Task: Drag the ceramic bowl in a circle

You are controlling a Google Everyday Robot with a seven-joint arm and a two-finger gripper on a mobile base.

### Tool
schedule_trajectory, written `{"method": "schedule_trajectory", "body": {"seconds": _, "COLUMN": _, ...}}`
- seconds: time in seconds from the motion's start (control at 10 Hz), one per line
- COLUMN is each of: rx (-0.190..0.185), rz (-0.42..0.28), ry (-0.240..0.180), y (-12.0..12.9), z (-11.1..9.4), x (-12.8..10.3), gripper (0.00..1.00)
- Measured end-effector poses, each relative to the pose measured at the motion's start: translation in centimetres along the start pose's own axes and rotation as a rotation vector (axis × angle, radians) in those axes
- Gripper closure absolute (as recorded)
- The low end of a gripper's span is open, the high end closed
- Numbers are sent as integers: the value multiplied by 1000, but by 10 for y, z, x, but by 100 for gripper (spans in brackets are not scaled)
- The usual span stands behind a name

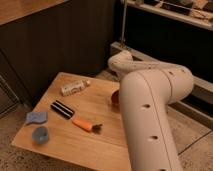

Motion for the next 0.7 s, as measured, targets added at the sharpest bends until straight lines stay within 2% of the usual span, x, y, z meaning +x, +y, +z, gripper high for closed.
{"method": "schedule_trajectory", "body": {"seconds": 0.2, "rx": -6, "rz": -61, "ry": -3, "y": 19, "z": -2, "x": 23, "gripper": 100}}
{"method": "schedule_trajectory", "body": {"seconds": 0.3, "rx": -14, "rz": -127, "ry": -19, "y": 43, "z": -10, "x": 38, "gripper": 100}}
{"method": "schedule_trajectory", "body": {"seconds": 0.7, "rx": -53, "rz": -304, "ry": -83, "y": 114, "z": -43, "x": 57, "gripper": 100}}
